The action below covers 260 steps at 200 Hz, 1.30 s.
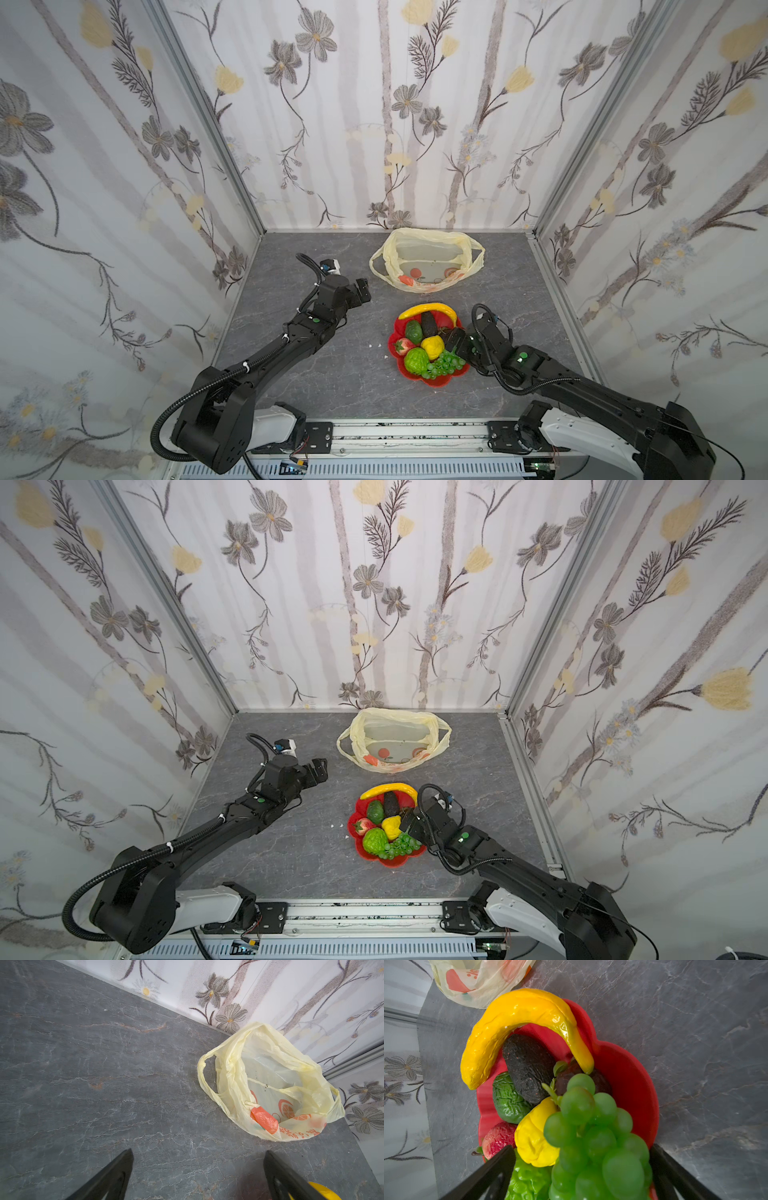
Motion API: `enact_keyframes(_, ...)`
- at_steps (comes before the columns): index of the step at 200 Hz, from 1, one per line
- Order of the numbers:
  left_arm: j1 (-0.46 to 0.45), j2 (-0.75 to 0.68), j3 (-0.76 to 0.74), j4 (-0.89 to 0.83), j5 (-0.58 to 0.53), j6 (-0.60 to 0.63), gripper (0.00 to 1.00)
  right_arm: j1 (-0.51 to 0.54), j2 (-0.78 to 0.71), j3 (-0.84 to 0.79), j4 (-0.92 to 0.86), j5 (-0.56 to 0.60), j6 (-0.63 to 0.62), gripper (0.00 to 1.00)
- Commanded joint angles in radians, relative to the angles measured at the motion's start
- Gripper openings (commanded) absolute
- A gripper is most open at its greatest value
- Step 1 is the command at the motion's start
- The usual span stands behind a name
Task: Take the fake fruits out of the plastic bag
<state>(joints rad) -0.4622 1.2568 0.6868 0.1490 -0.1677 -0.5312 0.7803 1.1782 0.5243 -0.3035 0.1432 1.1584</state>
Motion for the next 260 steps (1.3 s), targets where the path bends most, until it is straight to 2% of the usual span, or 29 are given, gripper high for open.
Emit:
enact_keyframes(1,0.002,-0.038,-0.028,0.029,-0.002,-0.023,1.00,0.016,0.059,0.039,0.092,0.006,-0.004,1.00)
enact_keyframes(54,0.003,-0.076,-0.066,0.031,-0.019,-0.027,1.00,0.034,0.136,0.083,0.093,0.022,-0.011,1.00)
enact_keyframes(101,0.005,-0.091,-0.081,0.056,-0.095,-0.014,1.00,0.031,0.087,0.106,-0.057,0.121,-0.050,1.00)
enact_keyframes(148,0.020,-0.139,-0.132,0.097,-0.280,0.009,1.00,-0.005,-0.001,0.200,-0.215,0.225,-0.223,1.00)
enact_keyframes(158,0.020,-0.149,-0.144,0.101,-0.359,0.011,1.00,-0.051,-0.034,0.213,-0.229,0.247,-0.287,1.00)
enact_keyframes(170,0.020,-0.166,-0.173,0.112,-0.506,-0.007,1.00,-0.130,-0.073,0.221,-0.226,0.254,-0.370,1.00)
enact_keyframes(187,0.035,-0.193,-0.245,0.229,-0.635,0.015,1.00,-0.229,-0.128,0.221,-0.175,0.311,-0.486,1.00)
enact_keyframes(208,0.061,-0.180,-0.318,0.409,-0.651,0.154,1.00,-0.281,-0.198,0.178,-0.009,0.456,-0.656,1.00)
enact_keyframes(227,0.090,-0.139,-0.331,0.480,-0.681,0.236,1.00,-0.336,-0.244,0.091,0.194,0.492,-0.797,1.00)
enact_keyframes(247,0.125,-0.117,-0.375,0.615,-0.635,0.340,1.00,-0.379,-0.271,-0.041,0.447,0.457,-0.948,1.00)
enact_keyframes(260,0.154,-0.106,-0.406,0.688,-0.568,0.386,1.00,-0.409,-0.265,-0.122,0.603,0.445,-0.996,1.00)
